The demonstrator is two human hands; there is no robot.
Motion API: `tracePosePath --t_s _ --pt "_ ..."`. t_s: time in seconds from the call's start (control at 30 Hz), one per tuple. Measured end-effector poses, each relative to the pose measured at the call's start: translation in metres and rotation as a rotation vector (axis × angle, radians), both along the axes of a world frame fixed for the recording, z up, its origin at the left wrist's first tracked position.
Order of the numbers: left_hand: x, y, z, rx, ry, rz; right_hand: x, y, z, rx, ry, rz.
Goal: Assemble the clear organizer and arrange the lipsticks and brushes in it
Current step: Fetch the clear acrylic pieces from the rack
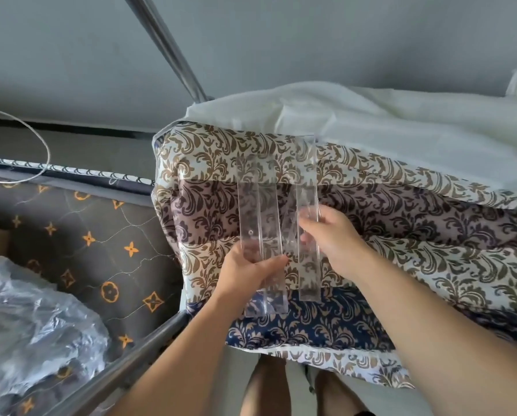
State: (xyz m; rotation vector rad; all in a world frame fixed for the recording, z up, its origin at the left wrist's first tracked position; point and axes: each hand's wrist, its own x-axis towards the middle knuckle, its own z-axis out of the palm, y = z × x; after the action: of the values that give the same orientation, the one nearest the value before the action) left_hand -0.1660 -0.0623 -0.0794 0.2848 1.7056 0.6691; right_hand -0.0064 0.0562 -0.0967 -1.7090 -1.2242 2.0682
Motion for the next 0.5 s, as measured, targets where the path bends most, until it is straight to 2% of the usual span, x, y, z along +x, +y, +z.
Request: tracePosePath --t_s 0.07,0.17,0.23,0.3,0.4,0.5 --pt "0.001 0.0 0.007 0.051 -0.134 0.023 0.024 -0.008 0.009 -0.092 0.05 -0.053" --pt "0.005 -0.002 0.027 0.114 -0.229 0.082 0.055 -0.029 0.035 -0.206 0.1 -0.109" --pt "0.01 -0.002 0.046 0.15 -0.27 0.092 0.073 -0.041 0.059 -0.154 0.024 -0.058" --pt "0.012 -0.004 0.071 0.188 -0.263 0.032 0.085 -0.05 0.089 -0.136 0.007 -0.107" --pt "0.018 -0.013 0.116 0.246 -0.252 -0.075 0.101 -0.063 0.142 -0.11 -0.006 -0.038" --pt "0.024 -0.03 0.164 0.279 -0.2 -0.119 0.115 -0.073 0.197 -0.084 0.036 -0.145"
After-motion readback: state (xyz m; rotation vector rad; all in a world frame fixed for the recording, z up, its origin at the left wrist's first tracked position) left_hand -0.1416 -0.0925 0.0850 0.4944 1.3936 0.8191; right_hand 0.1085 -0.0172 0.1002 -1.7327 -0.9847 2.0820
